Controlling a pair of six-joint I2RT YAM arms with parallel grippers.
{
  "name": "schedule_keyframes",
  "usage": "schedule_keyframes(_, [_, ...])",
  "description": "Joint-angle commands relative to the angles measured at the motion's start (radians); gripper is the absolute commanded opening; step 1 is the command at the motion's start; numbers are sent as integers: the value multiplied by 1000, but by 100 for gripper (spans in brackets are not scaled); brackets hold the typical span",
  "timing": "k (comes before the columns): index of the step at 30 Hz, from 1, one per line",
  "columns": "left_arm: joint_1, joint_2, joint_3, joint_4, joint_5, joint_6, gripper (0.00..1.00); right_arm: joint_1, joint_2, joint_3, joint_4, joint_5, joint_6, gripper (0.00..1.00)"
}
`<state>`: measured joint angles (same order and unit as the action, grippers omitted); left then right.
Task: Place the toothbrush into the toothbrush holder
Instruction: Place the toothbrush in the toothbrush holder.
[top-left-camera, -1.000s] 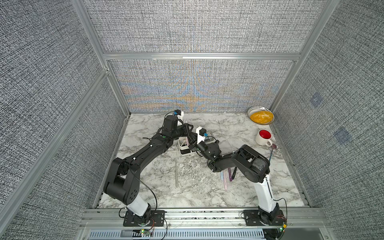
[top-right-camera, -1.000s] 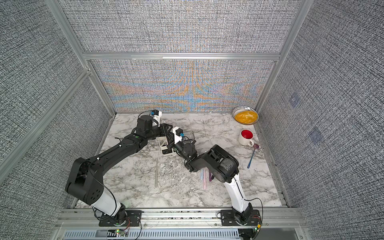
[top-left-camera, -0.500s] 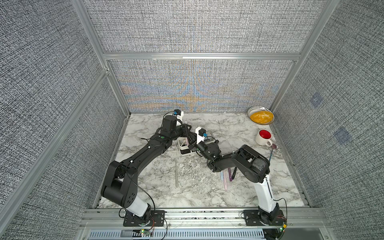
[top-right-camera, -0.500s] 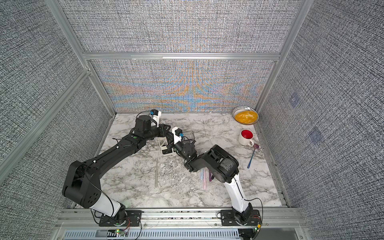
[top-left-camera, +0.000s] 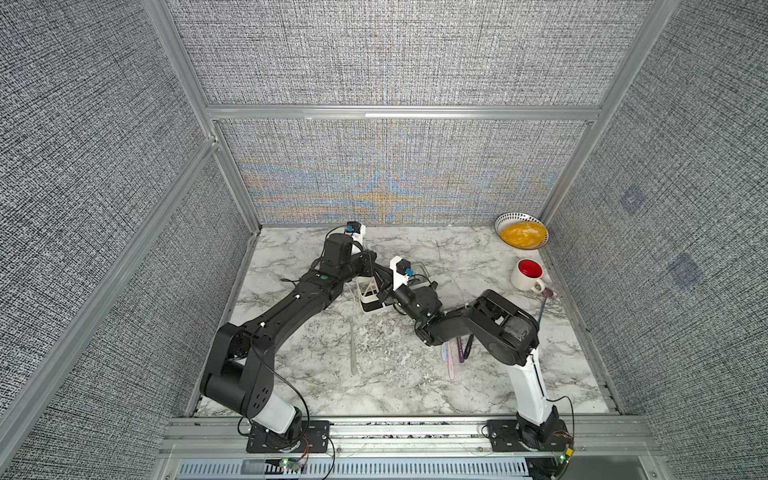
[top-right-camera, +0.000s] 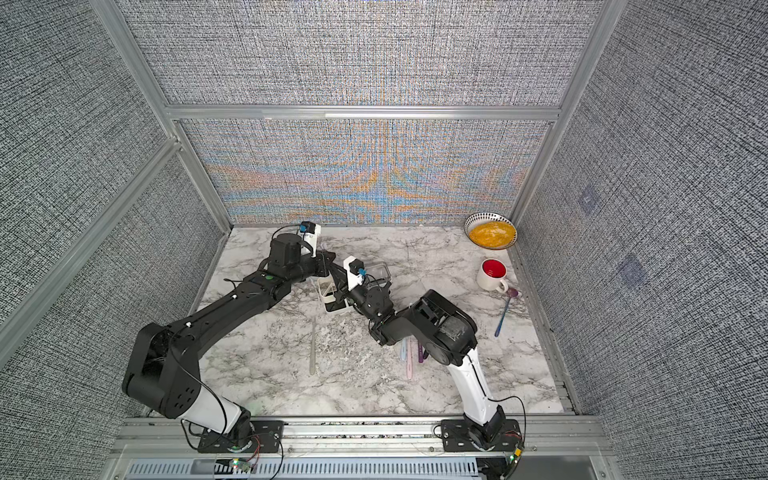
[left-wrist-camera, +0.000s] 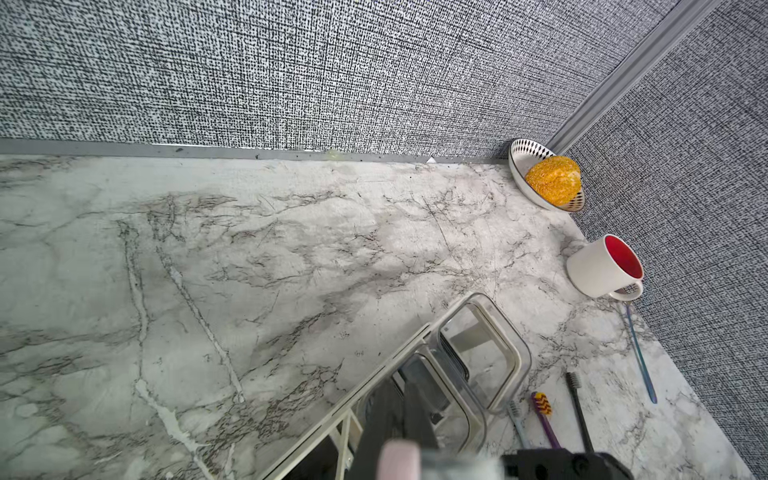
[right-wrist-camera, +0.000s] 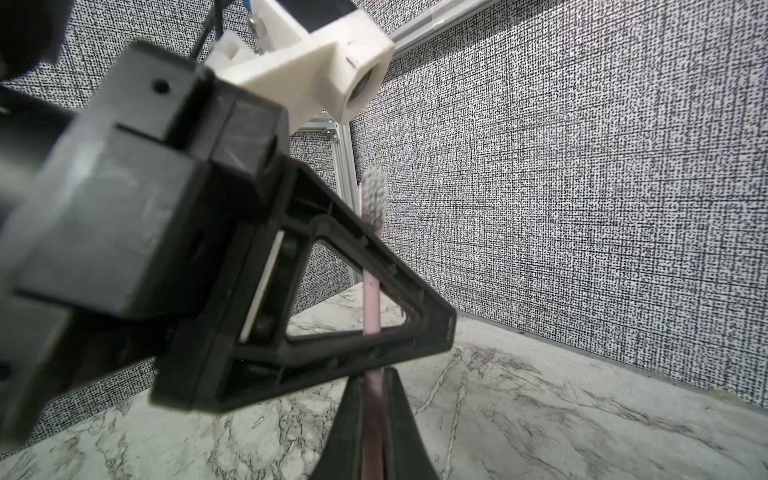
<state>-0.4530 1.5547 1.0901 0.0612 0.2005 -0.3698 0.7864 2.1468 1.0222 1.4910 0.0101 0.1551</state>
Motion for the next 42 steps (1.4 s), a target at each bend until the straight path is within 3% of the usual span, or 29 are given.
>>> schedule_keyframes(1, [-6, -10, -11, 6, 5, 45, 2, -1, -2, 3, -12, 11, -4, 15])
schedule_keyframes(8, [-24, -21, -41, 11, -121, 122, 2, -1, -53, -36, -20, -10, 2, 51])
schedule_keyframes(11, [-35, -28, -50, 15, -165, 138, 2, 0, -94, -80, -10, -19, 16, 59])
schedule_keyframes(29, [-173, -16, -221, 303, -528, 171, 1, 99, -512, -507, -28, 158, -102, 63])
schedule_keyframes(42, [-263, 71, -379, 665, -791, 156, 1, 170, -605, -606, -73, 252, -142, 63])
